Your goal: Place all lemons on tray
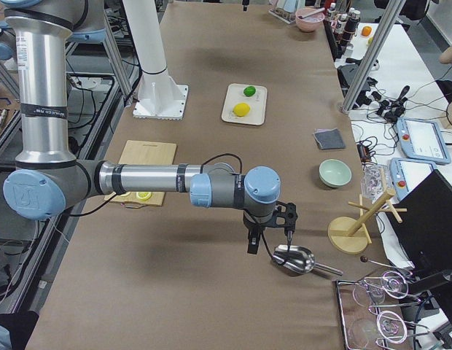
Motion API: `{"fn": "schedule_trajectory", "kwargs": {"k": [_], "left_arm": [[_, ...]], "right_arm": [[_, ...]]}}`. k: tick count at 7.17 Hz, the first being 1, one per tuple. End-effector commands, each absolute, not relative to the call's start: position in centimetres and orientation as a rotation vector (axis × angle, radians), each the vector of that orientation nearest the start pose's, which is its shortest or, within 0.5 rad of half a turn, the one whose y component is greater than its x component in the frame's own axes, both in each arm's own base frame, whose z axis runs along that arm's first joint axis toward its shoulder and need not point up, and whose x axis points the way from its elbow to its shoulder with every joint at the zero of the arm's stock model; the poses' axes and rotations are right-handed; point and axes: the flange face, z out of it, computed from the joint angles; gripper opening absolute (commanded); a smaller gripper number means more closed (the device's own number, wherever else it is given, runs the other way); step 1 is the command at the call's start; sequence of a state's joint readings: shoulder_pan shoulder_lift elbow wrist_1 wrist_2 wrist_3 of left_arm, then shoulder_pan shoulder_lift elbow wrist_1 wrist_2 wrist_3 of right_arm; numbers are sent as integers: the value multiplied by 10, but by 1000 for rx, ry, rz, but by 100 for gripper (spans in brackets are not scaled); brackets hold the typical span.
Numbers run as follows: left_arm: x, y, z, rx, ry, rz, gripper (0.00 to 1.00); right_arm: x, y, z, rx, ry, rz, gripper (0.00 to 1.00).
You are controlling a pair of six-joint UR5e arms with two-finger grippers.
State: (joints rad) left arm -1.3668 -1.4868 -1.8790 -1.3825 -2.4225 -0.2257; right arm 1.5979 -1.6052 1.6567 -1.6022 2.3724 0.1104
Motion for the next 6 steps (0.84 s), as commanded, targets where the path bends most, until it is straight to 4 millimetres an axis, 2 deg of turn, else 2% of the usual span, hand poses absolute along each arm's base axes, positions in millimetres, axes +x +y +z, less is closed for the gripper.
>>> {"fn": "schedule_trajectory", "kwargs": {"k": [1,2,3,6], "left_arm": [[-24,-462,620,-135,783,37,98],[-34,-457,627,-139,770,17,98],[-36,-455,634,-137,763,47,98],[-40,-447,639,-134,776,62,98]], "right_arm": [[74,-469,640,-26,-801,122,100],[74,-468,639,-26,-805,123,100],[74,-459,645,-39,-814,132,100],[75,-461,642,-31,-801,127,100]]}}
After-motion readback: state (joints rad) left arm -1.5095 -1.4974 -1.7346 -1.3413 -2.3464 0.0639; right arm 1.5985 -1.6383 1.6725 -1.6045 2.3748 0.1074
